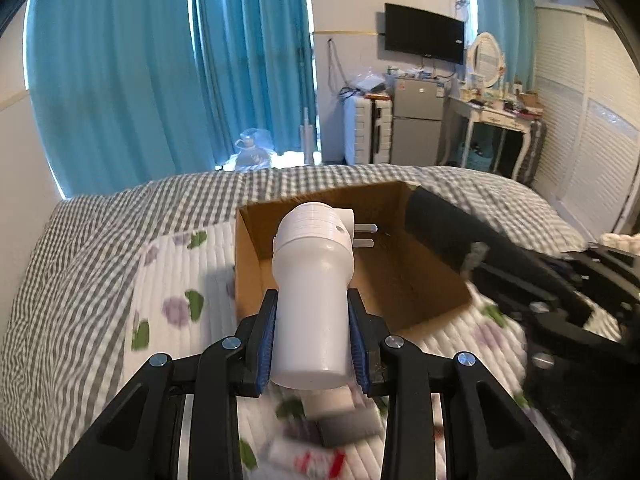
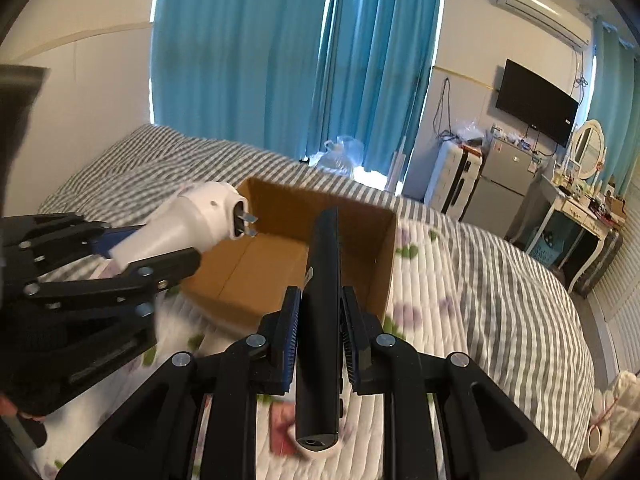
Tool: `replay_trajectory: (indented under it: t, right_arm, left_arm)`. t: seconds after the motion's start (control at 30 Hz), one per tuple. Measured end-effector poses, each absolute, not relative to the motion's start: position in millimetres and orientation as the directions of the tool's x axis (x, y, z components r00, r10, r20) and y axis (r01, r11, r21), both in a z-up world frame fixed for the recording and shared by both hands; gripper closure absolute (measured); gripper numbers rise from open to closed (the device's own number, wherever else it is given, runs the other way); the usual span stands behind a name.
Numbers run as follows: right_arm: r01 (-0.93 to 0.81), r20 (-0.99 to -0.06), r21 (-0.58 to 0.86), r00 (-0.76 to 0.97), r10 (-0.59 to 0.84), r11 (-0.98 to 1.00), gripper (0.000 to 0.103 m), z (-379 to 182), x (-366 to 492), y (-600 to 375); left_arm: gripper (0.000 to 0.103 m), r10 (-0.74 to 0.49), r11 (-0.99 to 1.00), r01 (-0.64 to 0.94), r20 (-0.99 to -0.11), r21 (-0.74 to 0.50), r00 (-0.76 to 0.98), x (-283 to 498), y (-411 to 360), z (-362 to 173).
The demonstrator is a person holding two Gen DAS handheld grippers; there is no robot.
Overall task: Organize rigid objects
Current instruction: 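Carry both held items into the cardboard box and open both grippers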
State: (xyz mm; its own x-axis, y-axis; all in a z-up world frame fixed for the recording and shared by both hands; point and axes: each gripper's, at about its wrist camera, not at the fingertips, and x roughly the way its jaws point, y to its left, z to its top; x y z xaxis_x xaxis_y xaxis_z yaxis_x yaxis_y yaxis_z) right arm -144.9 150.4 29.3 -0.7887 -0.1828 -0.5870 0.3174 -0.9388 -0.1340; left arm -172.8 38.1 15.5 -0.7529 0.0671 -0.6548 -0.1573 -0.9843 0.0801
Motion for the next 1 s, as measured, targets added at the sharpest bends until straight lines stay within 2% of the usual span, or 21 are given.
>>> replay_trajectory:
  t: [0.27,0.37,0.4,0.5,0.53,0.83,1.0]
  right_arm:
    - [0.310,-0.592,-0.133,-0.787,-0.175,-0.941,0.084,18,-203,153]
    - [0.312,-0.601,-0.124,-0.779,-0.179,-0.942,0.084,9,-215,152]
    - [0.311,-0.604,-0.120,-0.776,-0.180,-0.943,0.084,7,-218,152]
    - [0.310,-0.614,-0.104,-0.768,-0.184,-0.945,0.084,1,-224,153]
    - [0.307,-0.616,-0.104,-0.767,-0.181,-0.946,0.084,0,-224,151]
    - [0.277,-0.639,-0.052,-0.747,-0.181,-0.960,0.084,-11,-266,144]
    - [0.241,-0.622,-0.021,-0.763,-0.176,-0.970,0.083,-15,-277,142]
  left_arm:
    - [0.070,-0.017,-0.986,-0.102,-0.695,0.130,-0.719,-235,39,-30]
    - [0.070,0.002,-0.987,-0.115,-0.703,0.113,-0.711,-241,37,-42]
    - [0.067,0.011,-0.988,-0.117,-0.701,0.103,-0.713,-241,36,-45]
    - [0.053,0.007,-0.988,-0.111,-0.695,0.106,-0.719,-240,34,-45]
    - [0.053,0.007,-0.988,-0.110,-0.692,0.105,-0.721,-239,33,-44]
    - [0.052,0.024,-0.994,-0.092,-0.680,0.063,-0.733,-236,21,-30]
    - [0.052,0.038,-0.994,-0.096,-0.664,0.052,-0.747,-225,17,-18]
